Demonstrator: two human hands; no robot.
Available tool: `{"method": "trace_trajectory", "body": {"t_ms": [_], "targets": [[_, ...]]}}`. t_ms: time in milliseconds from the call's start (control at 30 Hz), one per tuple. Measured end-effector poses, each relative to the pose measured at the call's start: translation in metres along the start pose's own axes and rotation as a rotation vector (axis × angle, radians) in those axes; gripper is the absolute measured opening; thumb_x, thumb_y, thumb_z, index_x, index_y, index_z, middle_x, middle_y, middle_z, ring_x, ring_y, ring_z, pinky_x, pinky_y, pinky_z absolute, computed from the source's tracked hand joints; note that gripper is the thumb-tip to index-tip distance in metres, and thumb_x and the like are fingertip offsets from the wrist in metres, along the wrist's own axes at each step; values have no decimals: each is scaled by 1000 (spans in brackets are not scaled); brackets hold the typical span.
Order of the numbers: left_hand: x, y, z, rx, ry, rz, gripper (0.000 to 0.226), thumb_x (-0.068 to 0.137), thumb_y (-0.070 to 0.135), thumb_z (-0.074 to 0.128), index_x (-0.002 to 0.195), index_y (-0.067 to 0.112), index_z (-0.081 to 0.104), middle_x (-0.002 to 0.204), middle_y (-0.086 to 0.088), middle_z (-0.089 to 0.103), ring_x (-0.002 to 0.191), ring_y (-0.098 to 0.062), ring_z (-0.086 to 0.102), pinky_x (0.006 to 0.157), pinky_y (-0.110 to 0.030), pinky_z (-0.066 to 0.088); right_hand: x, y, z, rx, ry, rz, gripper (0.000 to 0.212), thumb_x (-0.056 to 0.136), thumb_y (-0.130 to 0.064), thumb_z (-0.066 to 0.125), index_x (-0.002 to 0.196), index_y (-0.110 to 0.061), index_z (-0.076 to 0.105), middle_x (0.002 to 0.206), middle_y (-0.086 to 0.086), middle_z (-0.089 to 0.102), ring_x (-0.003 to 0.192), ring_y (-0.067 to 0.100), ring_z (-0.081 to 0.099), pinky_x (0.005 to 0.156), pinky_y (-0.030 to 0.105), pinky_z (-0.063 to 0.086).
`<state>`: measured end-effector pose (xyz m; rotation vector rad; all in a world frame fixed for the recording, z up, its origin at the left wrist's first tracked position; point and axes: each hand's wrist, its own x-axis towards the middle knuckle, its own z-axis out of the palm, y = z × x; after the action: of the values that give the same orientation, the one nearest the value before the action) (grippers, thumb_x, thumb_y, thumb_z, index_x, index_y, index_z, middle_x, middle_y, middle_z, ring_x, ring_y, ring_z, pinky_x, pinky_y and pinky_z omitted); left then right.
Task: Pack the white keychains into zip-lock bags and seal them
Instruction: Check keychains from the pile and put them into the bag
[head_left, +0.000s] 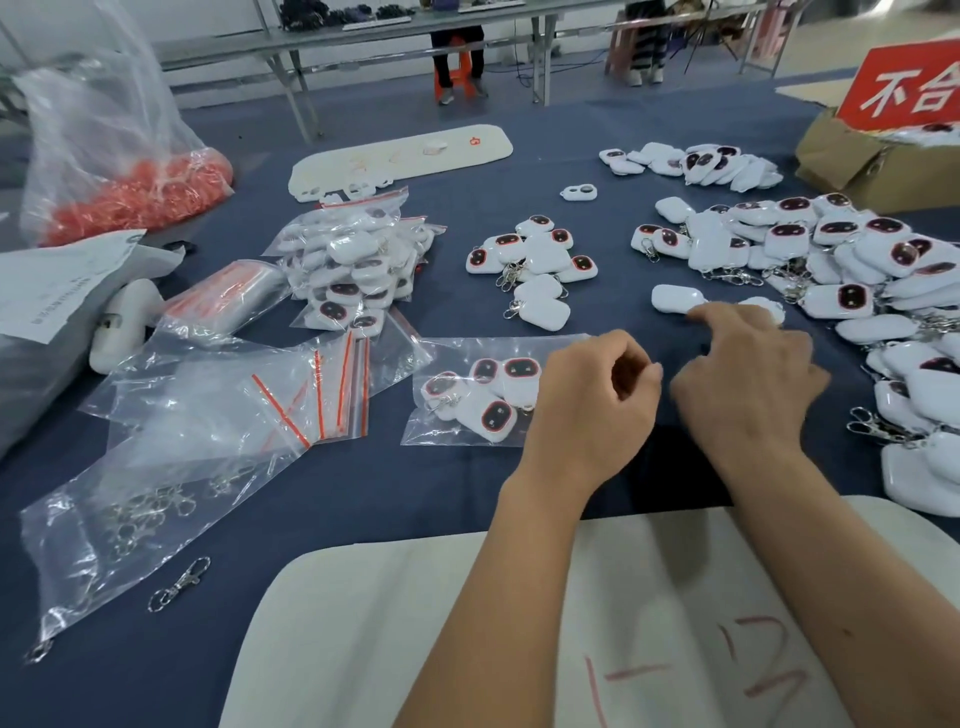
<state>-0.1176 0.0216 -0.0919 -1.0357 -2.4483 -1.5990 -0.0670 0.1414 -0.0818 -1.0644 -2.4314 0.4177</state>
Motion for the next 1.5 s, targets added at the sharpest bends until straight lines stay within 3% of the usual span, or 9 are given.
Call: {"method": "trace_trajectory", "body": {"t_ms": [133,267,400,500,600,833,967,1100,1500], "targets": [[2,-5,-1,6,-20,-69,8,90,13,70,82,14,67,74,6,69,69,-10,62,72,-36,55,0,0,6,153,-21,-148,46,91,-3,65,135,-18,66,128,11,67,123,39,51,100,48,39],[6,-8,-7,-90,117,-194,5,90,15,71,90,18,67,78,12,65,69,-1,60,70,-17,50,-2,-3,4,492,11,-251,51,77,-12,89,125,-13,72,116,4,73,110,18,66,96,20,43],[10,-8,-18,-312,141,-323,8,96,17,64,99,16,71,92,1,71,90,-22,71,86,-48,61,-7,-9,9,636,15,-428,40,79,-12,89,116,-13,75,106,-7,71,101,10,67,91,27,55],[11,-5,-25,-425,155,-332,22,104,13,55,96,7,74,91,-14,73,77,-26,69,76,-41,63,-6,-12,10,762,-77,-378,7,90,-22,83,93,-18,78,82,-13,74,77,7,71,71,18,56],[11,-4,-29,-487,144,-333,25,105,10,52,95,3,74,83,-13,72,66,-15,64,63,-26,57,-3,-10,10,907,-196,-195,28,102,-33,68,80,-17,77,68,1,73,47,21,67,44,31,55],[10,-10,-32,-435,126,-332,7,92,9,75,96,14,77,89,-6,78,78,-12,70,71,-23,57,-3,-7,7,1211,-487,-91,23,109,-11,55,105,-11,78,91,13,77,83,31,79,71,39,66],[11,-12,-34,-390,94,-372,6,97,14,70,98,11,75,83,-2,74,70,-8,65,67,-27,53,-2,-6,6,1202,-497,-109,18,106,-11,61,100,-12,79,89,15,77,80,32,79,65,35,65],[12,-14,-33,-334,54,-407,13,102,19,61,100,13,72,87,-5,71,74,-16,60,74,-45,56,-3,-8,5,1069,-381,-186,14,101,-16,70,93,-20,80,72,0,75,53,9,65,49,20,53],[12,-16,-35,-356,52,-391,9,100,18,65,105,15,72,96,-8,75,79,-12,64,73,-31,55,-2,-7,6,1021,-360,-204,15,101,-17,69,95,-25,81,74,-2,76,49,9,59,48,19,50]]}}
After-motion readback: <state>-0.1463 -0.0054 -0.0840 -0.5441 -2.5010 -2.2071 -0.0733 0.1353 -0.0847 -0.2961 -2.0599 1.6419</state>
